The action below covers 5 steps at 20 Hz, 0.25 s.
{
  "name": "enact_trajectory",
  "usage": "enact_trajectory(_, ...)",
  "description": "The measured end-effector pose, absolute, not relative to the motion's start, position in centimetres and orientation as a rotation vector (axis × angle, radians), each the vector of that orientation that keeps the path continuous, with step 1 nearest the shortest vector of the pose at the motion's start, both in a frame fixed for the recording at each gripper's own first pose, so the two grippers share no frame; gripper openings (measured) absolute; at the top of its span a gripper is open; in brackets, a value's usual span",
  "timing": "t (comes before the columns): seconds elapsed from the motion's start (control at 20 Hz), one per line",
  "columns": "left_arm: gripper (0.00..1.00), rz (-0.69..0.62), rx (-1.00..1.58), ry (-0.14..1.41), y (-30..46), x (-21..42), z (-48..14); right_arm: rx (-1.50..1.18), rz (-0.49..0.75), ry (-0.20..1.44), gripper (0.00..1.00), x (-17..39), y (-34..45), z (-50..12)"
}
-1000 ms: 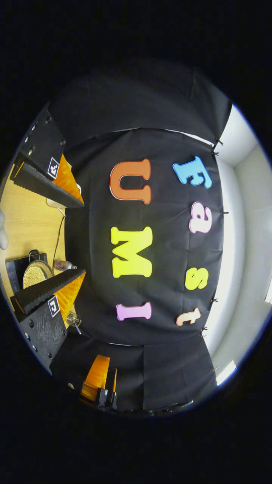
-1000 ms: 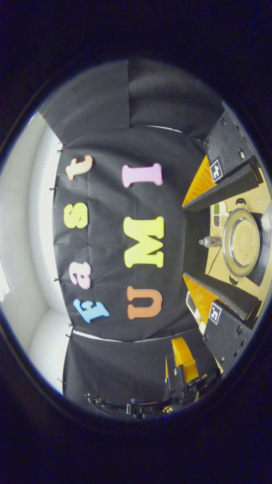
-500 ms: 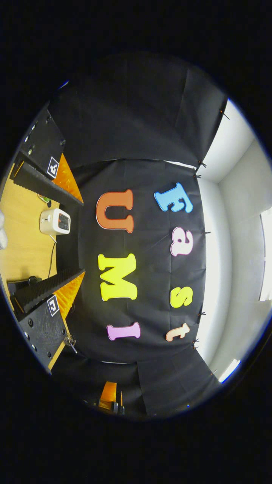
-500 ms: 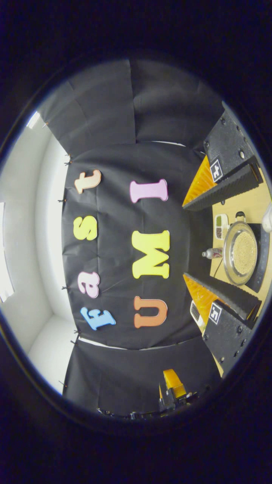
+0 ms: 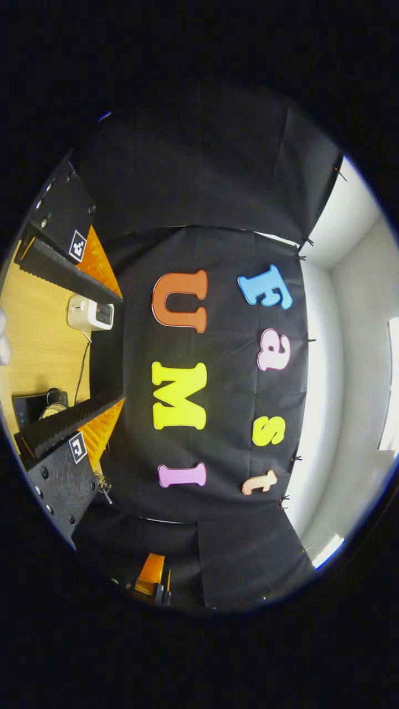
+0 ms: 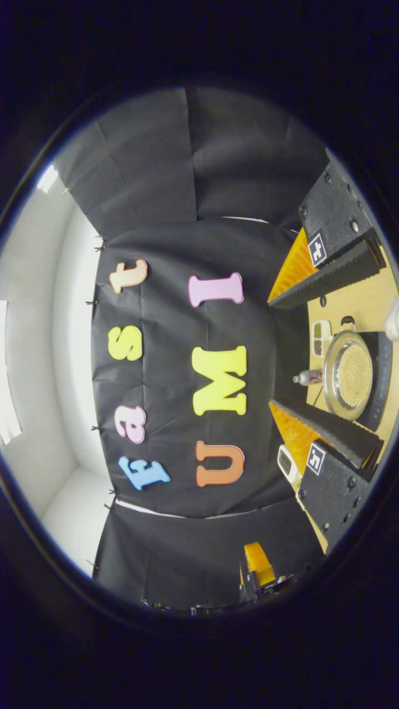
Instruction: First push the handle of the pot to place it horizontally, then grasp the pot with both hands and set it on the induction cooktop.
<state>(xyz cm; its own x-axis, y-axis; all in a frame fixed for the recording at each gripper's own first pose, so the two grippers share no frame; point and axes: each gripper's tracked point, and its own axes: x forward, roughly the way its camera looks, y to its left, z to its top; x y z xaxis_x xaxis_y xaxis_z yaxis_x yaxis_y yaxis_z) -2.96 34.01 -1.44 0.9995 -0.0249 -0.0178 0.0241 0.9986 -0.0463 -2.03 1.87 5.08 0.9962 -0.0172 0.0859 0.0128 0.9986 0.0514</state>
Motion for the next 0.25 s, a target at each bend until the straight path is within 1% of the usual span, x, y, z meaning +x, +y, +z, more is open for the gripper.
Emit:
enact_trajectory(0.2, 0.95, -0.023, -0.053, 0.033, 34.19, -3.52, -1.69, 0.056, -0.013, -0.081, 1.00, -2.48, 1.89, 4.46)
enact_trajectory(0.25, 0.85, -0.023, -0.049, 0.035, 34.22, -3.57, -1.84, 0.053, -0.016, -0.079, 1.00, -2.56, 1.86, 4.38)
